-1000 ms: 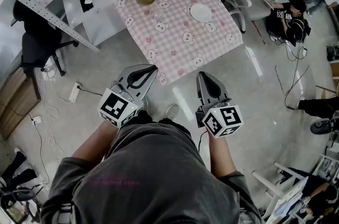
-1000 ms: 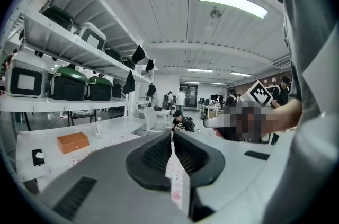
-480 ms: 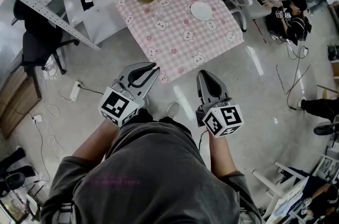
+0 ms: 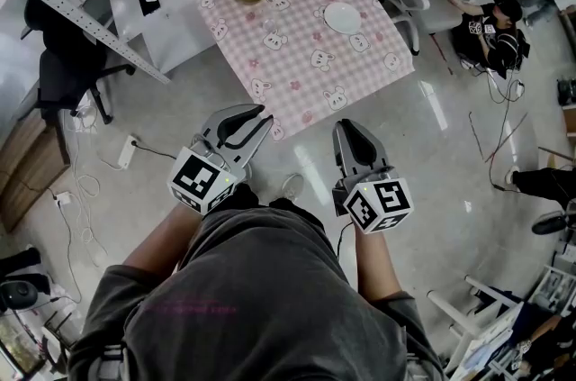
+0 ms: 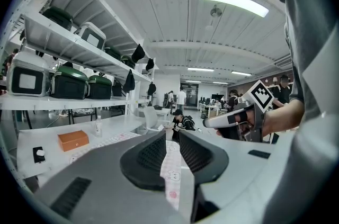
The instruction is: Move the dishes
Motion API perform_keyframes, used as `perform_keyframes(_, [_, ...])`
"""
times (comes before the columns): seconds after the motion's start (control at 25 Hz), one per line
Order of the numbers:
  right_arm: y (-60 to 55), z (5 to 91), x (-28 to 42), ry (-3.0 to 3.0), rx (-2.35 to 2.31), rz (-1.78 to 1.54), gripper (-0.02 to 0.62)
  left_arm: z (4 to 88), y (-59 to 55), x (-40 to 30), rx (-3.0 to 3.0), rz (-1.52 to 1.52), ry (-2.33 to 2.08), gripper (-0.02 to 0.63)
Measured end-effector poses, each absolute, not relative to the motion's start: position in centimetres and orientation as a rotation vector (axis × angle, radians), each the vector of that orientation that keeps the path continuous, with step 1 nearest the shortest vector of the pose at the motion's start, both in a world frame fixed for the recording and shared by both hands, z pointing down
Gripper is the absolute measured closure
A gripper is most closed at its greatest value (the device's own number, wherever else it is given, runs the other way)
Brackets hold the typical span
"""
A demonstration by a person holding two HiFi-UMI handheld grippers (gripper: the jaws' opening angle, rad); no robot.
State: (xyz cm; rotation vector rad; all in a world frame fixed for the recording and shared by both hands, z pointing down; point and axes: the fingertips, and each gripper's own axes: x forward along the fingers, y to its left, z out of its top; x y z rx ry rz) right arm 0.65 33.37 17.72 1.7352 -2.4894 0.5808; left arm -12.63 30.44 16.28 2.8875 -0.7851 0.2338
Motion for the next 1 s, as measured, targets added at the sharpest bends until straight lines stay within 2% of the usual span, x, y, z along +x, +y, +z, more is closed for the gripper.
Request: perform_keyframes(1.0, [34.6,18.1,2.4,-2.518,1.692,0.594,0.511,16.9,31.9,-11.3,2.86,0.257,-0.856,0.459])
